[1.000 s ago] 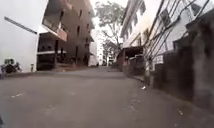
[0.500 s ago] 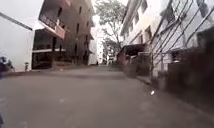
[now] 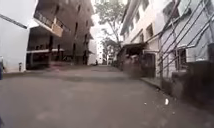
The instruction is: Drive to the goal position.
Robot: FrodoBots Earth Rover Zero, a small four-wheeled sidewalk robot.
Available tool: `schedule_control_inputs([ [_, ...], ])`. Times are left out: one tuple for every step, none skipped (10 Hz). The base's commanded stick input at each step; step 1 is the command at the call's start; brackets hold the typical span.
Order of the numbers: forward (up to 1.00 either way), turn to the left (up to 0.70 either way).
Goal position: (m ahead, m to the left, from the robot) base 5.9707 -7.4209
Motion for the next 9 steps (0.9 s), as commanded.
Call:
schedule_control_inputs([
  [1.00, 0.00],
  [1.00, 0.00],
  [1.00, 0.00],
  [1.00, 0.00],
  [1.00, 0.00],
  [1.00, 0.00],
  [1.00, 0.00],
  [1.00, 0.00],
  [1.00, 0.00],
])
